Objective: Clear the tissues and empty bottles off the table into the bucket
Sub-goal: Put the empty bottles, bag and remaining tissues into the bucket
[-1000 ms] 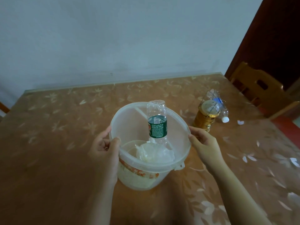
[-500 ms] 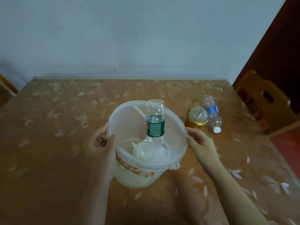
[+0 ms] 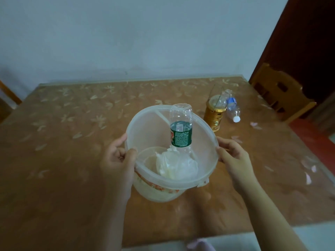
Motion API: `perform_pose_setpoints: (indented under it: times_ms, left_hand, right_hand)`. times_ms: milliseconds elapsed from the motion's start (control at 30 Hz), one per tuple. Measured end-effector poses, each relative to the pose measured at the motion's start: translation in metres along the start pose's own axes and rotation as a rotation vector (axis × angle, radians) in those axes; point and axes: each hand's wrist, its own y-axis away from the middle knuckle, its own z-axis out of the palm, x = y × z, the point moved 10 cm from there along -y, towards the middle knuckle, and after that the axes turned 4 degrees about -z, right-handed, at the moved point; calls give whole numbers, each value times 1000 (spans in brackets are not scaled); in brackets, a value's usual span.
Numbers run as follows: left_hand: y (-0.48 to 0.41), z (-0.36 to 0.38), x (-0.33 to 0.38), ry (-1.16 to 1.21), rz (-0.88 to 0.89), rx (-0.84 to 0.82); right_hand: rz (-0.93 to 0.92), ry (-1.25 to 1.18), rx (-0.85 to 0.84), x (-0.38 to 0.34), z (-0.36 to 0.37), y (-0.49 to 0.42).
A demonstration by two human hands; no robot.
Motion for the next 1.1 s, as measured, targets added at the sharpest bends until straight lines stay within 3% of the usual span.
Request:
perform_pose_setpoints:
  times_ms: [300,700,1100]
  left_hand:
    - [59,-85,-24,-16,-59,-234]
    - [160,-113,-8,17,-67,-427]
    - [344,-194,10,-129,-69,-560]
  right_hand:
    - [133,-33,165,12,11,170]
    - [132,35,379,-16,-48,325]
    - [168,85,504,-33,-111,544]
